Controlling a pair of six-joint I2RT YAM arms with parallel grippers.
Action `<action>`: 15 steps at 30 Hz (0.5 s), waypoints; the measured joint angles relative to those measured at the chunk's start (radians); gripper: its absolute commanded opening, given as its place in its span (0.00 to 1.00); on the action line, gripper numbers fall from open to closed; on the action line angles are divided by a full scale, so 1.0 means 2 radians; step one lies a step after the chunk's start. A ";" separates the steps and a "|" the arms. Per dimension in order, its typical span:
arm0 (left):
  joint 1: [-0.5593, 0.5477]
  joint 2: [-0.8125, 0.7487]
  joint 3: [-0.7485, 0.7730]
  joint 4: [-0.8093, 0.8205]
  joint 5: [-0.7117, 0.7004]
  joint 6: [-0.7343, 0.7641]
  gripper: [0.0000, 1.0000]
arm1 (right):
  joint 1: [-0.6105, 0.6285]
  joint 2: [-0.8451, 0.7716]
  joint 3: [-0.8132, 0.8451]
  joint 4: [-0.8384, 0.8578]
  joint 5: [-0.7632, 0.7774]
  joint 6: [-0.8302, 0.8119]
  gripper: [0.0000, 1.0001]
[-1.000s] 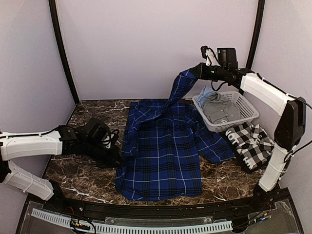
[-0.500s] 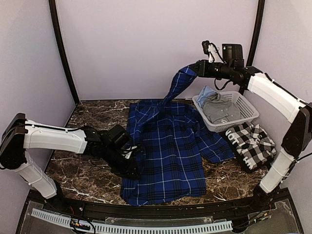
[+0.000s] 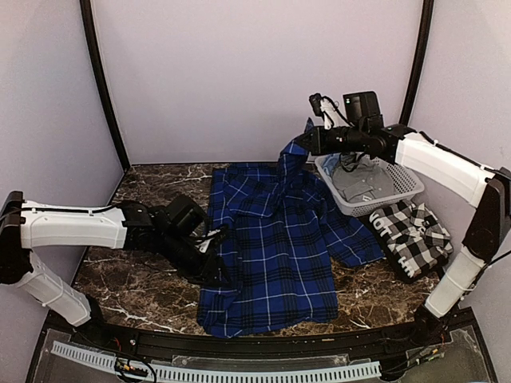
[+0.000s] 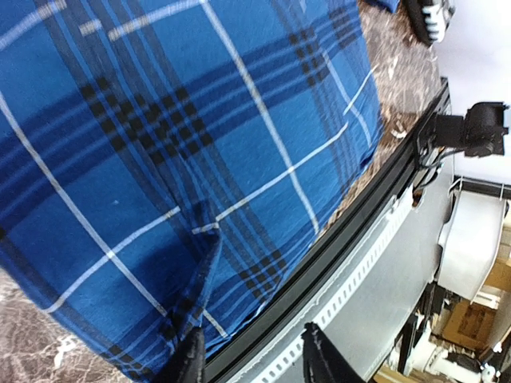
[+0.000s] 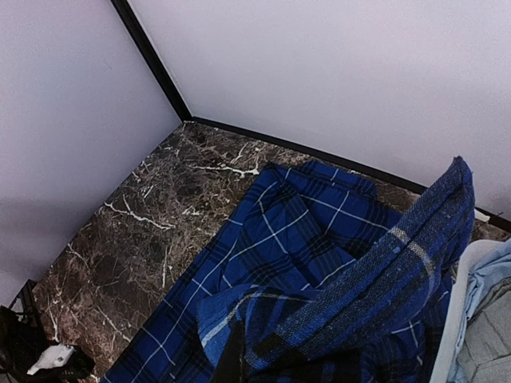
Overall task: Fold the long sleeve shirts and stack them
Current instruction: Fold the flattened shirt at the center of the board, then smooth out the corner of the shirt on the 1/3-folded shirt.
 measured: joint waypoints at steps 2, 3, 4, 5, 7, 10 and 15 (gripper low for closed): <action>0.003 -0.019 0.000 -0.001 -0.013 -0.003 0.36 | 0.010 0.005 -0.005 0.000 0.000 -0.002 0.00; 0.005 -0.027 0.000 -0.001 -0.020 -0.005 0.34 | 0.015 0.009 -0.006 0.000 0.000 -0.002 0.00; 0.008 -0.034 -0.001 -0.001 -0.027 -0.008 0.31 | 0.019 0.013 -0.008 0.000 0.000 -0.002 0.00; 0.011 -0.039 -0.002 -0.001 -0.036 -0.010 0.29 | 0.023 0.018 -0.010 0.000 0.000 -0.002 0.00; 0.018 -0.039 -0.002 -0.005 -0.058 -0.017 0.24 | 0.028 0.027 -0.013 0.001 0.000 -0.002 0.00; 0.023 -0.017 -0.001 -0.025 -0.089 -0.023 0.19 | 0.034 0.038 -0.018 0.000 -0.001 -0.002 0.00; 0.019 0.039 0.000 -0.043 -0.098 -0.017 0.15 | 0.045 0.054 -0.021 0.002 -0.002 -0.002 0.00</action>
